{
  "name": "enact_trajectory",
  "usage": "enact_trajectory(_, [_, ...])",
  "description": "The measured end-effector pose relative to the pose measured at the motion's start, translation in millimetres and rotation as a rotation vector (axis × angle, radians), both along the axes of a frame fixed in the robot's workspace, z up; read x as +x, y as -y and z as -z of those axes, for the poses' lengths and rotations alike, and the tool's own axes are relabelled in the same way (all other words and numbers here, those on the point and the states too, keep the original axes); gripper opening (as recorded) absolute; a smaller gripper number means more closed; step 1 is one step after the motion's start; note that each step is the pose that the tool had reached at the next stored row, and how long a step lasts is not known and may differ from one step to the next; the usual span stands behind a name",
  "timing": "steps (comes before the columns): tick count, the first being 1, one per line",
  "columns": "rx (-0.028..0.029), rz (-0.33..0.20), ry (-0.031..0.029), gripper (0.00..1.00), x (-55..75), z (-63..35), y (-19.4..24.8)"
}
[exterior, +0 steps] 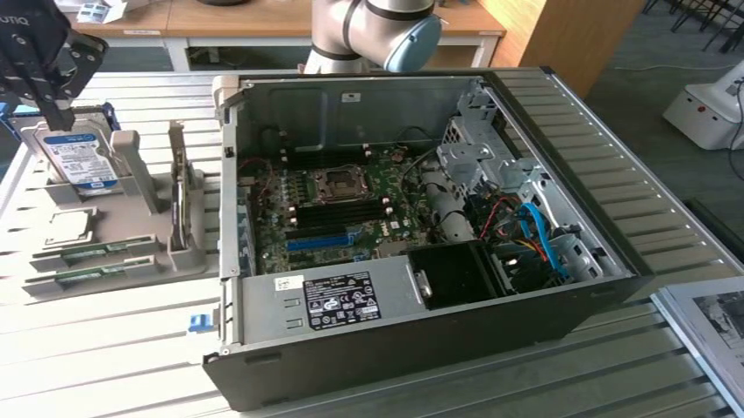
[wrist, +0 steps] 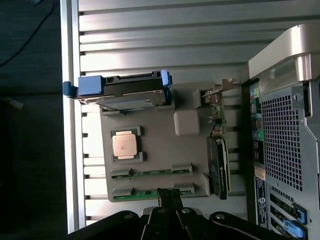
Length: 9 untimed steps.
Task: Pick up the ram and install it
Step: 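Reach for the ram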
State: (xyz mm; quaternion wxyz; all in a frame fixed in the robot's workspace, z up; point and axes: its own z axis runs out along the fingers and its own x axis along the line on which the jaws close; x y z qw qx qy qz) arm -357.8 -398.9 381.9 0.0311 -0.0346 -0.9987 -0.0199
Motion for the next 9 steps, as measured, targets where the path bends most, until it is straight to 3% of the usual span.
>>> enact_trajectory(9, [0.0000,-0.002,0.0000,0.10,-23.2,0.2,0.0])
